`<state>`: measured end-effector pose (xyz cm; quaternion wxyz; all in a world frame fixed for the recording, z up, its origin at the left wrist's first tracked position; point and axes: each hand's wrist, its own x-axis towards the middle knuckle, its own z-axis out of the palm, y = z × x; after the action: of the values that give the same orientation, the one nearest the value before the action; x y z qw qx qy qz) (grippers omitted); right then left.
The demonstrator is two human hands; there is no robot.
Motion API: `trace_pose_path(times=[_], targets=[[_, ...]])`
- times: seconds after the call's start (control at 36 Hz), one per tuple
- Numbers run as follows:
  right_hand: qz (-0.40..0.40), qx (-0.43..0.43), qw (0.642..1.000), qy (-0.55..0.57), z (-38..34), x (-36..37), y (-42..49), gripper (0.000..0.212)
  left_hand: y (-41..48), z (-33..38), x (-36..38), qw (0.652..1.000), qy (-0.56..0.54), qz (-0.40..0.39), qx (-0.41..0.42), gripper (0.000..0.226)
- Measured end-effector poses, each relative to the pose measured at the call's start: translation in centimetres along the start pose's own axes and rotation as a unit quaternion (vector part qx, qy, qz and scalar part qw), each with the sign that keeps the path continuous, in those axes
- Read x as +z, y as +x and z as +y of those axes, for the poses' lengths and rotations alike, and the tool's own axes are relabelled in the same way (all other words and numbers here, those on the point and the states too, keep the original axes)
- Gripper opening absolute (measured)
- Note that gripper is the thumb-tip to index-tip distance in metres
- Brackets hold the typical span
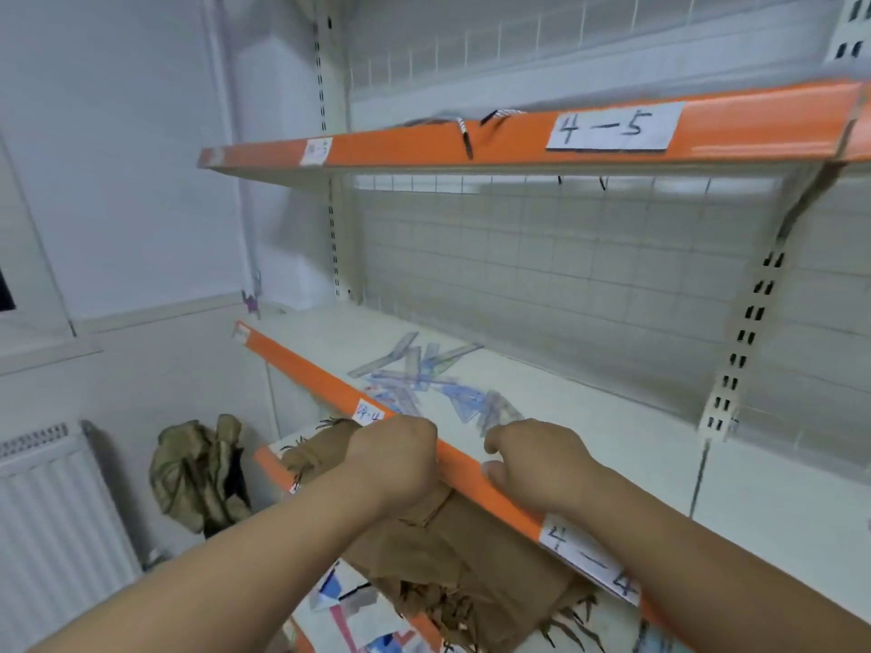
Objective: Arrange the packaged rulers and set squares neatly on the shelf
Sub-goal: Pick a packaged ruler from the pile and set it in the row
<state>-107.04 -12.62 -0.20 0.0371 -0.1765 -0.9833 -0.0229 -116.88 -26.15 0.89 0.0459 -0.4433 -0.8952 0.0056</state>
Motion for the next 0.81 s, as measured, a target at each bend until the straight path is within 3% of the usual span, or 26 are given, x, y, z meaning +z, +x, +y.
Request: trace_pose_path(times=[0.06, 0.14, 0.33, 0.69, 0.81], targets=[[-0.007, 0.001, 1.0, 0.007, -1.8, 0.2, 1.3, 0.034, 0.2, -2.4, 0.4, 1.0, -0.006, 0.001, -0.004, 0.014], [-0.017, 0.002, 1.0, 0.005, -4.0, 0.6, 3.3, 0.032, 1.1, -5.6, 1.7, 1.0, -0.02, 0.003, -0.015, 0.032], [-0.024, -0.01, 1.0, -0.011, -5.7, 1.1, 8.1, 0.032, 4.2, -10.3, 3.7, 0.998, -0.048, 0.006, -0.027, 0.032], [-0.018, 0.024, 0.999, -0.03, -0.8, 2.7, 19.5, 0.027, 14.2, -13.9, 3.9, 0.998, -0.043, -0.008, -0.041, 0.012], [-0.027, 0.027, 0.999, -0.034, 0.2, 3.2, 22.3, 0.026, 16.6, -14.9, 4.3, 0.997, -0.037, -0.026, -0.055, 0.02]])
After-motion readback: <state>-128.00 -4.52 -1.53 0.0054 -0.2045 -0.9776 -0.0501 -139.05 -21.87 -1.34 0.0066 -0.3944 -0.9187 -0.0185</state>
